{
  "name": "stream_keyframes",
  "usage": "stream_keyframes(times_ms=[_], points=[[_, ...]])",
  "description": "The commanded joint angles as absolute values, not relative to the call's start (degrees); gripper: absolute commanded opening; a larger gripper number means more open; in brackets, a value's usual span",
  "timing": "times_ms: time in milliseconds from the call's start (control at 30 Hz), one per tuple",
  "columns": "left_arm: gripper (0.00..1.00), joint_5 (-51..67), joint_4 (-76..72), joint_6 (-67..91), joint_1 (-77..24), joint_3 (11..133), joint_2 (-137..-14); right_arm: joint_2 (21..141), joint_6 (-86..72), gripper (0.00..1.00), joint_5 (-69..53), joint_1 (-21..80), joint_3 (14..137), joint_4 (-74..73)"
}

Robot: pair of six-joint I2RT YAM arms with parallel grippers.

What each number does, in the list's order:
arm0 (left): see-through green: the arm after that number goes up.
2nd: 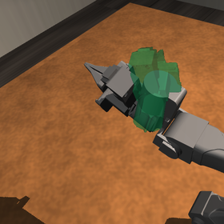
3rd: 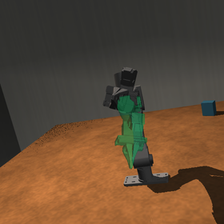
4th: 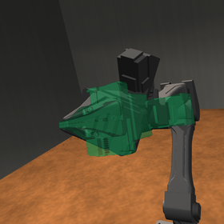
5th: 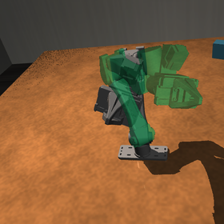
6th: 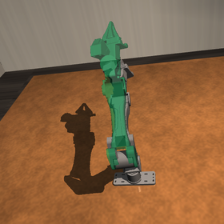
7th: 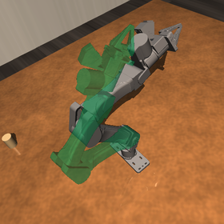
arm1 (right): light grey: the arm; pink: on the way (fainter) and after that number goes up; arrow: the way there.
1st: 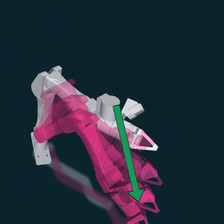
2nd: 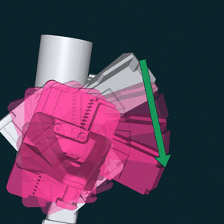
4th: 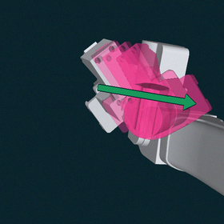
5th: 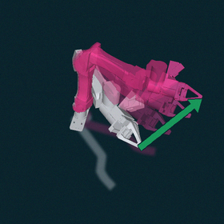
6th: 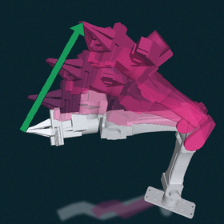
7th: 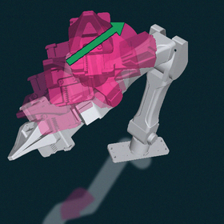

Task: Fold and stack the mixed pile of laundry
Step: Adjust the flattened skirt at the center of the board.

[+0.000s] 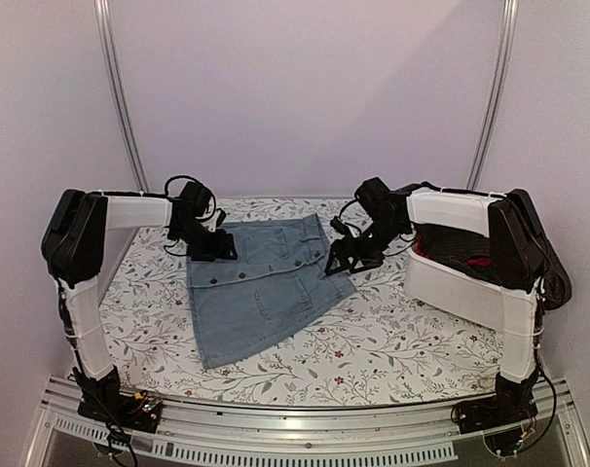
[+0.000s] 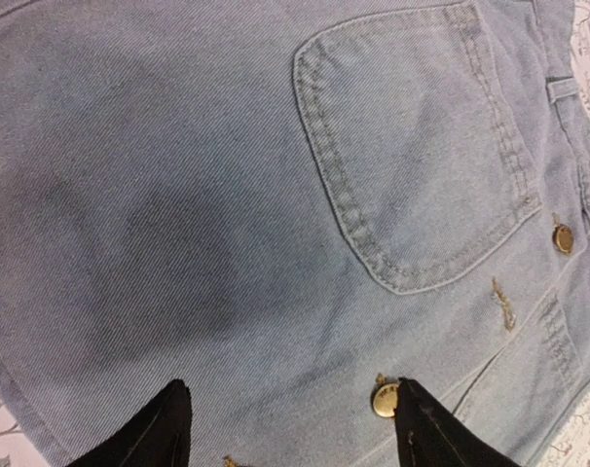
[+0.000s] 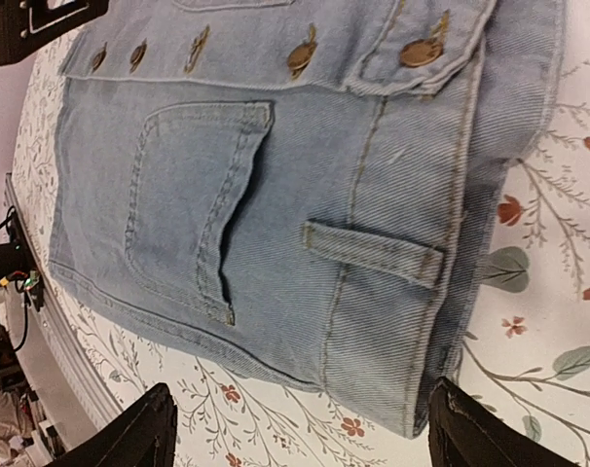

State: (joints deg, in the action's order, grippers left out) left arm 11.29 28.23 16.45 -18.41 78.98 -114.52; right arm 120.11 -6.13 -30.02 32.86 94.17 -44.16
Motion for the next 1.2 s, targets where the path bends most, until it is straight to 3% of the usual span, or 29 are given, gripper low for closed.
stream_keyframes(times_ms=[0,267,400,533,700,867,933,1000,1067,1167], points=[[0.71,10.9,28.1,15.6,-17.9,79.7,-115.4,118.3,-8.9,0.89,-19.4,32.2,95.9,-42.9],[0.71,10.9,28.2,14.9,-17.1,80.2,-116.1,124.5,-6.0,0.88,-24.8,33.6,97.4,-44.7],[0.71,10.8,28.2,14.7,-16.7,80.6,-116.7,126.7,-3.8,0.83,-31.3,33.8,98.6,-48.2],[0.71,10.5,28.4,14.7,-16.2,80.9,-117.4,126.1,-2.4,0.69,-42.6,33.7,98.3,-50.7],[0.71,9.7,28.7,14.6,-15.5,81.0,-118.3,118.8,-6.0,0.37,-50.5,33.4,95.2,-49.2],[0.71,9.1,29.1,14.2,-14.8,81.5,-119.1,112.4,-9.7,0.14,-48.2,32.8,90.7,-50.0],[0.72,8.8,29.3,13.8,-14.5,82.0,-119.2,111.6,-9.6,0.10,-42.8,32.6,88.9,-52.1],[0.72,9.0,29.5,13.4,-14.4,82.7,-119.0,110.9,-9.4,0.15,-35.7,32.8,88.0,-54.7],[0.74,9.8,29.5,12.8,-14.5,83.3,-117.7,110.5,-9.0,0.39,-29.5,32.8,88.3,-56.9],[0.76,11.3,29.0,12.0,-15.1,82.6,-113.8,109.4,-8.8,0.45,-26.6,32.9,89.2,-54.5]])
